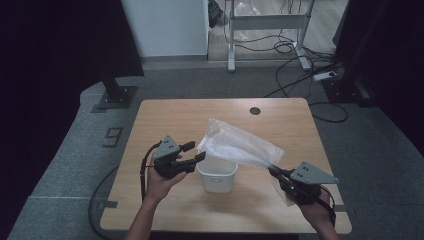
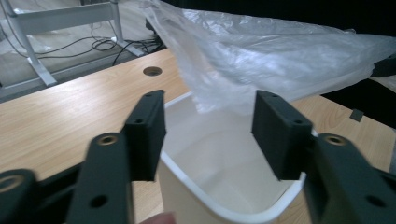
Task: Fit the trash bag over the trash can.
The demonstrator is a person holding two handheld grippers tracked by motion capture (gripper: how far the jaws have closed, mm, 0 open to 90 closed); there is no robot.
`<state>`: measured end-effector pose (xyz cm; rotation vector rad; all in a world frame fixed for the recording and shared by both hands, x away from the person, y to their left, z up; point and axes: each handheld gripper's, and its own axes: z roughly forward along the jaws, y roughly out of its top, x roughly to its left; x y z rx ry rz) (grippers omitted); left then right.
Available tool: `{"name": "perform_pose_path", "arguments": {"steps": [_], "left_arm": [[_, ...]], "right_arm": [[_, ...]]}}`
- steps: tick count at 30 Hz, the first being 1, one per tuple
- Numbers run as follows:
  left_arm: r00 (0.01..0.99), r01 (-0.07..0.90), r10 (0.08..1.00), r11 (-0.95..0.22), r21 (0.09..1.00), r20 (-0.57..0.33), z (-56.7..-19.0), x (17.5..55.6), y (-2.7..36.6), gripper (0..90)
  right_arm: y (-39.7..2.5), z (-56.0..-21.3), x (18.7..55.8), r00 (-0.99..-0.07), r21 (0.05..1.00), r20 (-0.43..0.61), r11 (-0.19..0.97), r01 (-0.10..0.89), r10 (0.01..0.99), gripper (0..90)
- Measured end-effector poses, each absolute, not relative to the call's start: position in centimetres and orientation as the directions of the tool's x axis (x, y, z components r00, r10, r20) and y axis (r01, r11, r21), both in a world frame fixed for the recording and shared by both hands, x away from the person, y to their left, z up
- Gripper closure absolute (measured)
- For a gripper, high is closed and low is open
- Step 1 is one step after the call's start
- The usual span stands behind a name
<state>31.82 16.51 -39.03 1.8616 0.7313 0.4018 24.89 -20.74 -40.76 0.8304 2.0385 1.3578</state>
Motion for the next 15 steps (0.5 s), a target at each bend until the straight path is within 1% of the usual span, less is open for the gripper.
{"name": "perform_pose_path", "arguments": {"steps": [1,7,9,12,15], "left_arm": [[0.757,0.297,0.651,-0.268,0.917,-0.055,-39.07,31.83,16.47,48.0],[0.763,0.291,0.645,-0.282,0.914,-0.044,-39.4,32.06,16.15,66.2],[0.75,0.294,0.661,-0.286,0.912,-0.035,-39.54,32.19,16.0,72.4],[0.759,0.307,0.649,-0.278,0.91,-0.058,-39.7,32.45,15.97,80.3],[0.772,0.298,0.632,-0.275,0.914,-0.062,-39.78,32.44,15.86,86.4]], "right_arm": [[-20.69,-40.77,24.87,-0.66,0.934,-0.105,0.302,0.191,0.744,89.1],[-20.58,-40.89,24.87,-0.664,0.93,-0.113,0.314,0.191,0.739,89.1],[-20.48,-40.91,24.87,-0.666,0.928,-0.117,0.32,0.191,0.737,89.1],[-20.39,-40.87,24.83,-0.67,0.928,-0.119,0.322,0.187,0.733,89.1],[-20.34,-40.87,24.74,-0.674,0.928,-0.121,0.325,0.185,0.729,89.1]]}}
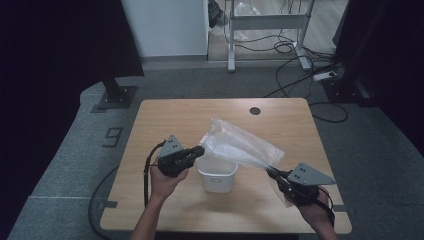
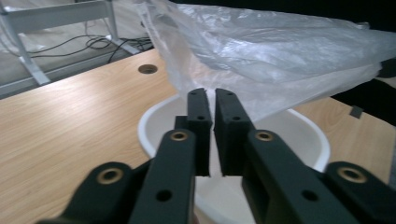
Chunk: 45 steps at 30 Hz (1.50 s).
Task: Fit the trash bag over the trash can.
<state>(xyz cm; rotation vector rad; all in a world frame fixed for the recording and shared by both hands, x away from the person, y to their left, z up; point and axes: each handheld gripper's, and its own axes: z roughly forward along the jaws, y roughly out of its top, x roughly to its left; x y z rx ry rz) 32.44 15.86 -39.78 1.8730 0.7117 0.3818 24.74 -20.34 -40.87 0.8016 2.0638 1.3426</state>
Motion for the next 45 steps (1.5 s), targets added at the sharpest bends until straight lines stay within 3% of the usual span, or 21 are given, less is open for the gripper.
{"name": "perform_pose_path", "arguments": {"steps": [4,17,20,24,27,35,45], "left_arm": [[0.783,0.293,0.618,-0.279,0.914,-0.062,-39.9,32.2,15.8,90.0],[0.824,0.306,0.561,-0.319,0.897,-0.082,-41.1,31.1,15.0,87.6],[0.818,0.316,0.568,-0.302,0.9,-0.097,-41.4,30.9,15.2,80.3],[0.785,0.318,0.613,-0.277,0.907,-0.089,-41.4,30.5,16.3,60.3],[0.753,0.334,0.648,-0.223,0.916,-0.116,-41.1,30.8,17.6,53.7],[0.712,0.328,0.69,-0.167,0.93,-0.128,-38.7,32.4,18.7,48.3],[0.727,0.332,0.674,-0.176,0.927,-0.133,-36.6,34.7,16.2,46.4]], "right_arm": [[-20.5,-41.0,24.7,-0.674,0.929,-0.117,0.321,0.186,0.729,89.1],[-21.1,-40.2,24.5,-0.674,0.931,-0.117,0.317,0.181,0.73,89.0],[-21.1,-40.5,24.6,-0.675,0.928,-0.113,0.32,0.191,0.729,88.9],[-21.3,-40.8,24.6,-0.673,0.926,-0.112,0.322,0.196,0.731,89.0],[-21.5,-40.8,24.5,-0.67,0.927,-0.112,0.32,0.196,0.734,88.9],[-21.4,-40.6,24.2,-0.677,0.922,-0.132,0.341,0.185,0.724,88.9],[-21.1,-40.9,24.2,-0.688,0.917,-0.14,0.355,0.18,0.712,88.9]]}}
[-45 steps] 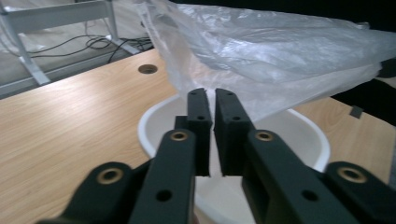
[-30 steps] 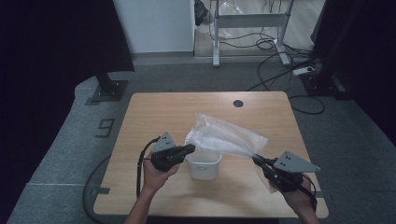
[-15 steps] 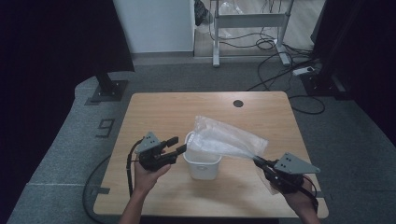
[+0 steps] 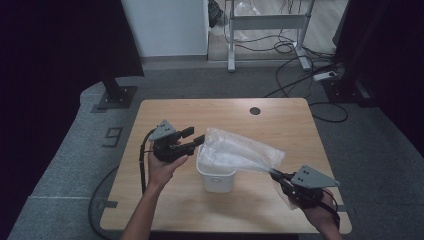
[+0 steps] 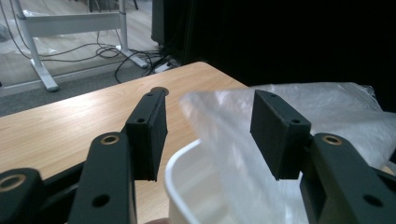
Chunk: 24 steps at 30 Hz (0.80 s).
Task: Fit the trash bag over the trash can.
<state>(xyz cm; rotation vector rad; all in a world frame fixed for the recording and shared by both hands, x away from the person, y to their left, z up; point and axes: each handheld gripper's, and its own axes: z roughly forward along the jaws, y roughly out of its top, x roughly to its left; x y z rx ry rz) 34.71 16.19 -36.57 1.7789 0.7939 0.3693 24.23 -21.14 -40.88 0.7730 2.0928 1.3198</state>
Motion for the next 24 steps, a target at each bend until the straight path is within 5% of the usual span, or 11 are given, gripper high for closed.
{"name": "perform_pose_path", "arguments": {"steps": [12,24], "left_arm": [[0.789,0.326,0.613,-0.366,0.872,-0.037,-38.6,34.6,12.6,61.7],[0.808,0.337,0.585,-0.373,0.864,-0.062,-39.3,34.2,12.4,62.6]], "right_arm": [[-21.0,-41.1,24.4,-0.691,0.926,-0.125,0.333,0.176,0.712,88.9],[-20.7,-40.9,24.5,-0.706,0.946,-0.096,0.285,0.155,0.701,88.8]]}}
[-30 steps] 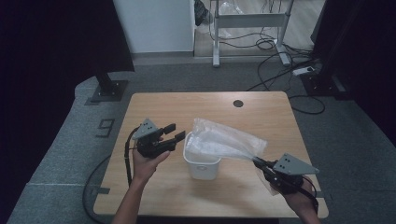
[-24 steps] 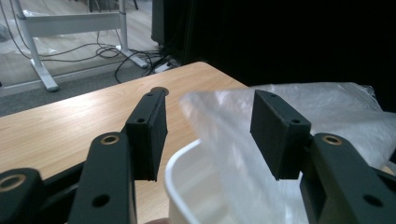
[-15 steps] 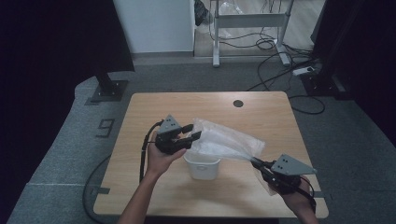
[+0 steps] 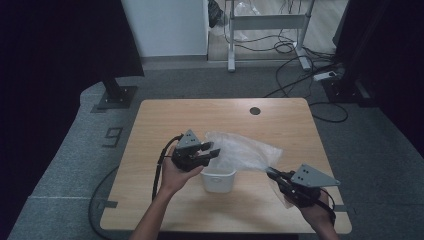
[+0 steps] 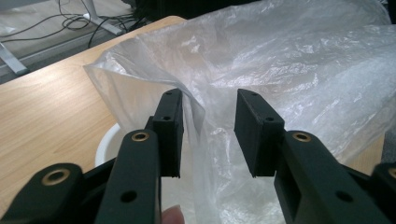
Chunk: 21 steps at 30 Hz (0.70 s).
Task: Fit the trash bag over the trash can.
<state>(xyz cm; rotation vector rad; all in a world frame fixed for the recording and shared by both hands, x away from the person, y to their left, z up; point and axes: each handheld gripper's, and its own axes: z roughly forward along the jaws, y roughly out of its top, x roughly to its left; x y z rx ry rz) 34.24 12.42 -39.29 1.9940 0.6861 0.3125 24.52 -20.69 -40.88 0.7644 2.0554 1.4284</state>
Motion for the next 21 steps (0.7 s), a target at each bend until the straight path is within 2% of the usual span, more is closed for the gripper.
{"name": "perform_pose_path", "arguments": {"steps": [4,10,16,21], "left_arm": [[0.817,0.356,0.569,-0.372,0.857,-0.093,-39.5,34.3,12.5,62.4],[0.83,0.344,0.55,-0.376,0.86,-0.091,-39.7,33.7,12.3,61.0],[0.811,0.314,0.577,-0.291,0.904,-0.096,-38.7,33.3,13.5,51.0],[0.773,0.306,0.626,-0.221,0.926,-0.106,-37.6,33.7,15.0,48.5]], "right_arm": [[-20.4,-40.7,24.4,-0.722,0.949,-0.092,0.28,0.145,0.685,88.8],[-20.2,-40.2,24.1,-0.737,0.947,-0.097,0.291,0.14,0.669,88.7],[-20.4,-40.3,24.0,-0.729,0.942,-0.105,0.302,0.145,0.676,88.7],[-20.6,-40.6,24.1,-0.72,0.936,-0.114,0.316,0.152,0.684,88.7]]}}
